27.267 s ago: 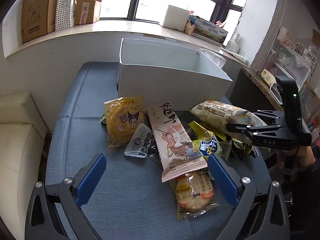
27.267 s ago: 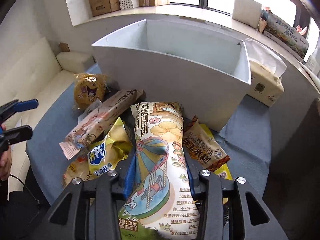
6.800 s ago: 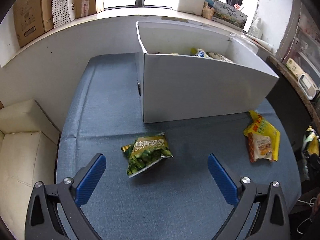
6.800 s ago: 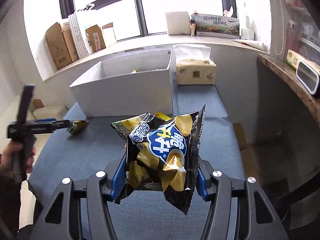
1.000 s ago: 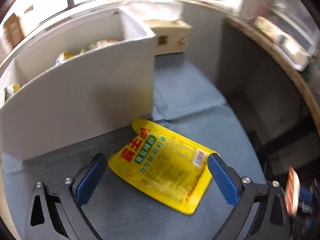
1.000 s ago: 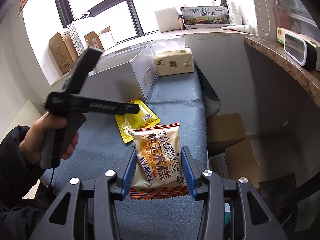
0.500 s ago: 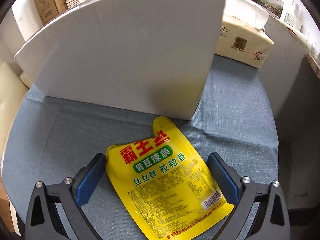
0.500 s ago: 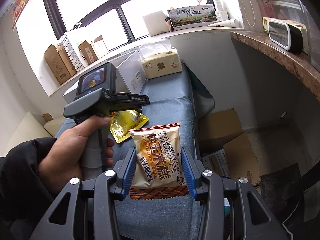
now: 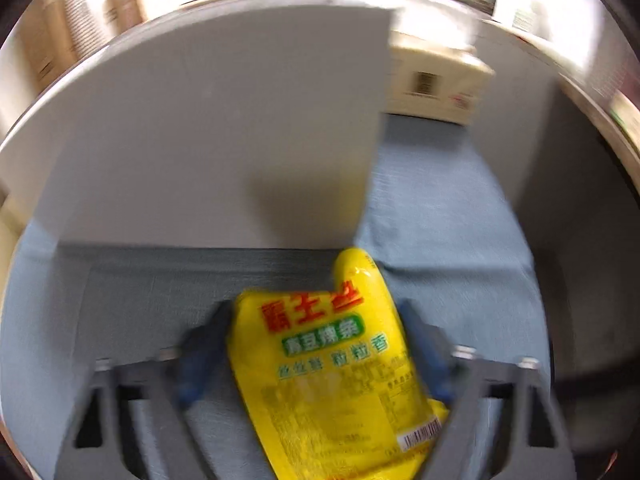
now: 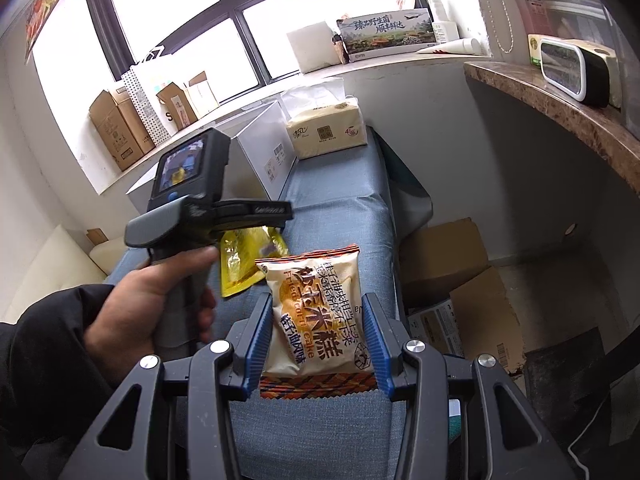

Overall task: Organize snacks
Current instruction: 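Hold the rice-cake pack with the right gripper while the left grasps the yellow spicy-strip pouch, then lower the rice-cake pack and yellow pouch into the white box and release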

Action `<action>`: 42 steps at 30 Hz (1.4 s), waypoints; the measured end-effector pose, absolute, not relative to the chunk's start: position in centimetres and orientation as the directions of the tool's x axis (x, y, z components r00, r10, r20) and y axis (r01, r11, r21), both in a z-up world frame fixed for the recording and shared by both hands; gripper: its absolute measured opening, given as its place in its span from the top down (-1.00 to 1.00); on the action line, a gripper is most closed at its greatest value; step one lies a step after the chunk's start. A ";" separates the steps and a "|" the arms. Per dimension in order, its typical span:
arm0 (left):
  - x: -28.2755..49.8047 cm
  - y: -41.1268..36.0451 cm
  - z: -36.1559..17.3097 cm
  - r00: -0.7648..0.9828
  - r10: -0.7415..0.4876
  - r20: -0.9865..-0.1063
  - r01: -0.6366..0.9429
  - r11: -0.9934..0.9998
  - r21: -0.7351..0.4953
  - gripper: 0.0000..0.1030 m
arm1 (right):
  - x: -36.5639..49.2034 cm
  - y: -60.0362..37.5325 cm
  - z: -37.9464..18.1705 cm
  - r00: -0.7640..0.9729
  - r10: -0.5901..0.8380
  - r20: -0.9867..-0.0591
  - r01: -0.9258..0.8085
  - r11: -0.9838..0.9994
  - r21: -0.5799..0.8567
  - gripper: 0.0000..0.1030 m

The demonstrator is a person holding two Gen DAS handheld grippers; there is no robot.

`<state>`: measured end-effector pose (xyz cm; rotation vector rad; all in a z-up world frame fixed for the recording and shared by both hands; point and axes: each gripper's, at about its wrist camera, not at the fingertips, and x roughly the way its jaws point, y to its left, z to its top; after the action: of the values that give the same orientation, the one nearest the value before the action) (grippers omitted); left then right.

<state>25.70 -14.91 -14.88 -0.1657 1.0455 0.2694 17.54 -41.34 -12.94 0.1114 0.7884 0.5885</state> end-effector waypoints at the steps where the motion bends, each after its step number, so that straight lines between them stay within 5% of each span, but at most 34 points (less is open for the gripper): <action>1: 25.2 -15.0 -14.8 0.467 0.127 -0.875 -0.273 0.962 -0.006 -0.37 | 17.5 -41.2 -12.9 0.554 0.538 -0.635 -0.459 0.834 0.307 0.07; 10: 18.8 -12.4 -11.1 0.538 0.019 -0.843 -0.102 0.994 -0.042 -0.28 | 17.5 -39.4 -11.9 0.549 0.554 -0.626 -0.495 0.819 0.290 0.07; 23: 12.1 -0.3 0.9 0.705 0.092 -0.703 -0.181 0.982 -0.053 -0.30 | 19.0 -30.7 -7.5 0.513 0.642 -0.571 -0.633 0.731 0.253 0.07; 32: 20.3 7.7 4.5 0.759 0.166 -0.630 -0.224 0.975 -0.012 -0.32 | 24.5 -22.2 -1.6 0.493 0.685 -0.536 -0.705 0.675 0.215 0.07; 42: 30.8 9.3 -0.5 0.678 0.118 -0.725 -0.159 0.987 0.013 -0.33 | 36.6 -15.9 -1.8 0.489 0.616 -0.617 -0.633 0.738 0.234 0.05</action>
<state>30.75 9.32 -0.50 -0.0530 0.8106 0.1560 36.60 -15.89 -1.84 -0.0254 0.7396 0.7589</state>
